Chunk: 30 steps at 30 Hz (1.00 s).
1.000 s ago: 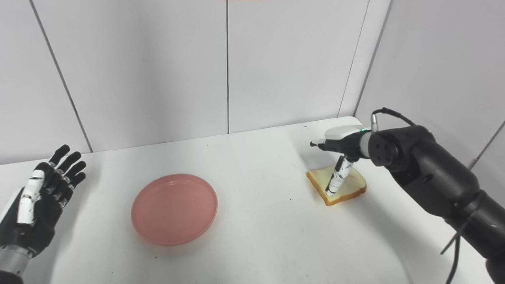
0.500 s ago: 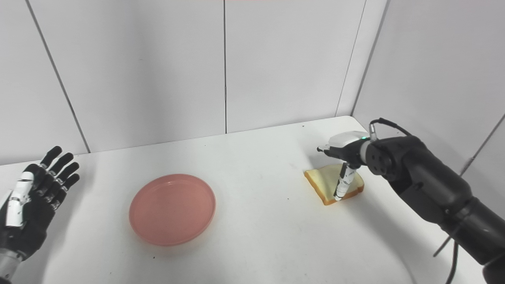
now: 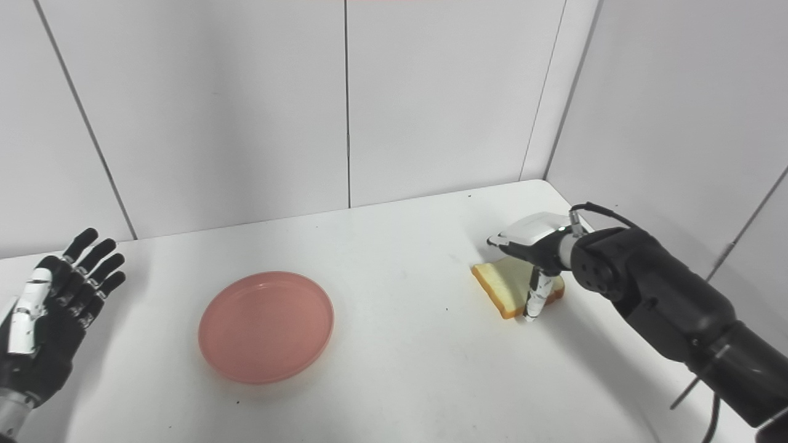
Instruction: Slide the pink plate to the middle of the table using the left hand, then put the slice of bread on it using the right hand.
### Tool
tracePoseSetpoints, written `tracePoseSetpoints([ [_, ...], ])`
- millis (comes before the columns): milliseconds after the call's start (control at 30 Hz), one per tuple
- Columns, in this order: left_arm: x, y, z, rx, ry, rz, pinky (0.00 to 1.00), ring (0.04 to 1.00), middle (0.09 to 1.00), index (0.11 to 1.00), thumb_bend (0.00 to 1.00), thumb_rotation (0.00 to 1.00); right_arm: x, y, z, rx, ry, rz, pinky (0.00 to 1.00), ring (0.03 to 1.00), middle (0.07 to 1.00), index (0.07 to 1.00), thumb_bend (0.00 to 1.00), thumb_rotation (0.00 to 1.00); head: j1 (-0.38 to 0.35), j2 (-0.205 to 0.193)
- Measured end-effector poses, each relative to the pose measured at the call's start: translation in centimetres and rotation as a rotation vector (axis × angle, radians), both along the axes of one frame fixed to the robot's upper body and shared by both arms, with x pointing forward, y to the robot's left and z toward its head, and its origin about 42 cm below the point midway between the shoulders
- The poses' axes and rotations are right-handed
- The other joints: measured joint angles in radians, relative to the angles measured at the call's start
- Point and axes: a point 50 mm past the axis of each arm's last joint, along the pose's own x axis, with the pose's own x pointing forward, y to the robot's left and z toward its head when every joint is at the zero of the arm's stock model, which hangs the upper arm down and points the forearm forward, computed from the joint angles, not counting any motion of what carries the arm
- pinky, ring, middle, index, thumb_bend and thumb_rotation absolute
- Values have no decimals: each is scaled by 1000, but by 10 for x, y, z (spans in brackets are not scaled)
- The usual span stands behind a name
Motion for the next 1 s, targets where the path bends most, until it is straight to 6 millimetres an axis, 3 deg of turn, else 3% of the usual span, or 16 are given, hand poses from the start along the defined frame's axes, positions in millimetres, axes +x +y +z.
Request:
tracePoseSetpoints([
  [200,-1,0,-2,0,16,-1,958,938,937,924,417,1000,1,2,-7,2,8,6,994,1000,1000,1000,1000,232,-3,3],
  [400,-1,0,-2,-2,18,-2,959,937,937,925,415,1000,5,-7,-18,-2,30,-2,998,1000,1000,1000,1000,288,-3,3],
  [700,-4,-2,2,-7,27,-9,957,935,937,925,413,1000,13,-4,-20,-8,18,-9,976,992,1000,1000,1000,232,8,17],
  [867,-5,-2,2,-8,28,-11,956,935,934,924,415,1000,18,0,-20,-4,16,-12,849,967,1000,1000,1000,131,5,21],
  [1000,-6,0,2,-6,29,-9,967,942,942,931,417,1000,25,-1,-19,21,12,-47,688,861,978,973,1000,81,6,23],
])
